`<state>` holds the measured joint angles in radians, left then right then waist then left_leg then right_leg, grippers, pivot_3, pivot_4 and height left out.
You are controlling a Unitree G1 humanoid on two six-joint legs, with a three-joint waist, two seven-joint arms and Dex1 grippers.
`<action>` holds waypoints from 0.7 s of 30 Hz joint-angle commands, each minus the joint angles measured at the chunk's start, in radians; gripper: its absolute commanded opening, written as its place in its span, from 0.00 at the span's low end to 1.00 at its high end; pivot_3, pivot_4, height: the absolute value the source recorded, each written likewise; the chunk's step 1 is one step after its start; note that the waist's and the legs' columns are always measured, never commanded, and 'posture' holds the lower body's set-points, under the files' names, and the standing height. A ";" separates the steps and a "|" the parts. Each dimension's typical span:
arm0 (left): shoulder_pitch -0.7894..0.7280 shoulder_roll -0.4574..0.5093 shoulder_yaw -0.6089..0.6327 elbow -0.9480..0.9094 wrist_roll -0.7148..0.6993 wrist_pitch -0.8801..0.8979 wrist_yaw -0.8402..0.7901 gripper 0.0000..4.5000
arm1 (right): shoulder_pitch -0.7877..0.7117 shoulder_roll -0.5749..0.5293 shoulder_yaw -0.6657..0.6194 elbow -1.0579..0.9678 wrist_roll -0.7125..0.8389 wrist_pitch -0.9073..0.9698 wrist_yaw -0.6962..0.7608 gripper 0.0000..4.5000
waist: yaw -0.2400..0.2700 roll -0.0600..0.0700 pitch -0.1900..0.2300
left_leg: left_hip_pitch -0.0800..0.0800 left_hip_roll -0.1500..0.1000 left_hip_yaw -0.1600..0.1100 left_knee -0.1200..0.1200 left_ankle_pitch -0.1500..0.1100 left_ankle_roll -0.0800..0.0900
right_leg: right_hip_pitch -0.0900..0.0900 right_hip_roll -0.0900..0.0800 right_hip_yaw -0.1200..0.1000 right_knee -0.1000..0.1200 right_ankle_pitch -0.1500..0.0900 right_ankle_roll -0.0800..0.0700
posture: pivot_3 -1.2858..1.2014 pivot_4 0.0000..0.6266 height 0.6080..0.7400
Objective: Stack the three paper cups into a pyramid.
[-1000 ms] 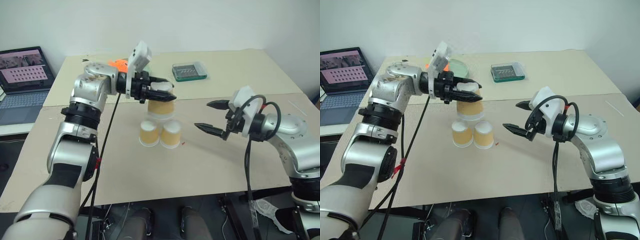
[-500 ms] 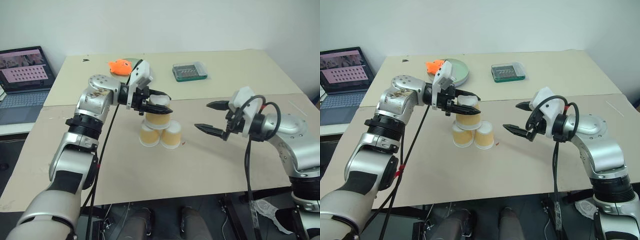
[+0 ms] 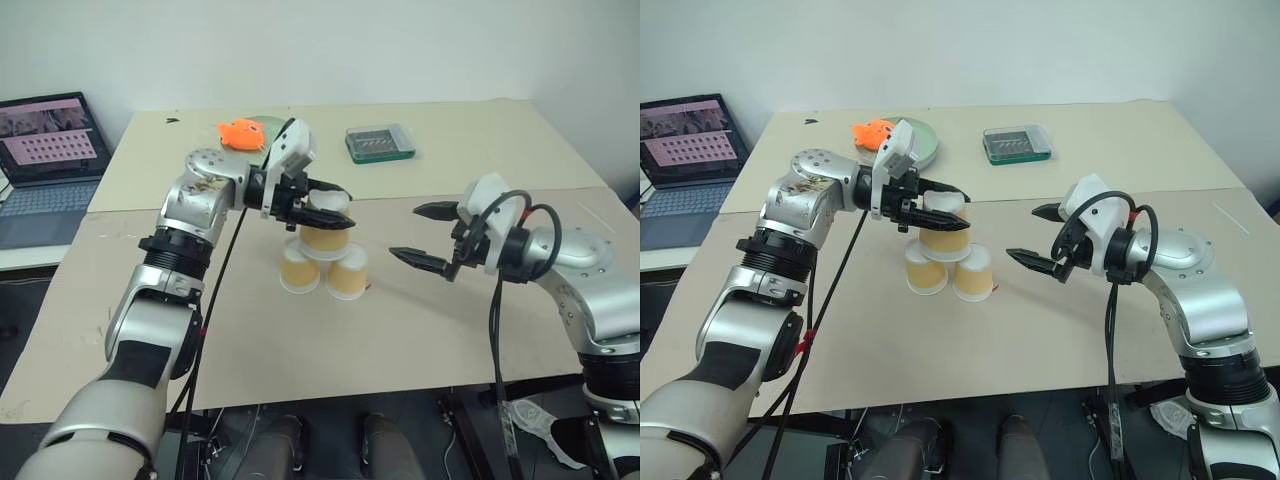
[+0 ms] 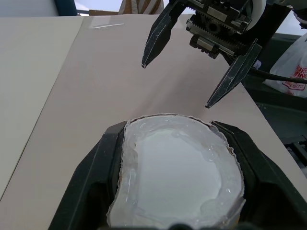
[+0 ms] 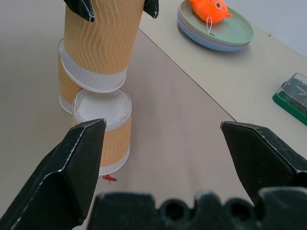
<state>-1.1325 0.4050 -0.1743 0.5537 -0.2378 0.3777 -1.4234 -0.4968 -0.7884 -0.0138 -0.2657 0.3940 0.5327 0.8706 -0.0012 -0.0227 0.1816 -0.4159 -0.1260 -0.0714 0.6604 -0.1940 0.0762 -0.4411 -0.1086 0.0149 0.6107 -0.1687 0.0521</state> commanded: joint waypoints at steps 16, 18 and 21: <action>-0.046 0.013 0.043 -0.033 -0.029 0.029 0.022 1.00 | -0.018 -0.004 -0.028 -0.015 0.000 -0.014 -0.002 1.00 | 0.000 0.000 0.000 | 0.000 0.000 0.000 0.000 0.000 0.000 | 0.000 0.000 0.000 0.000 0.000 0.000 | 0.52 0.24 1.00; -0.052 0.022 0.049 -0.035 -0.029 0.026 0.021 1.00 | -0.019 -0.004 -0.027 -0.013 -0.001 -0.015 -0.001 1.00 | 0.000 0.000 0.000 | 0.000 0.000 0.000 0.000 0.000 0.000 | 0.000 0.000 0.000 0.000 0.000 0.000 | 0.52 0.24 1.00; -0.088 0.048 0.093 -0.047 -0.065 0.068 0.015 1.00 | -0.024 0.000 -0.024 -0.008 0.001 -0.017 0.002 1.00 | -0.002 0.000 0.000 | 0.000 0.000 0.000 0.000 0.000 0.000 | 0.000 0.000 0.000 0.000 0.000 0.000 | 0.52 0.24 1.00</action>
<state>-1.1582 0.4302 -0.1330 0.5537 -0.2642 0.4254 -1.4052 -0.4974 -0.7882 -0.0140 -0.2642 0.3943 0.5327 0.8710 -0.0029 -0.0228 0.1816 -0.4159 -0.1261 -0.0714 0.6604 -0.1939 0.0762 -0.4414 -0.1086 0.0149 0.6108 -0.1686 0.0521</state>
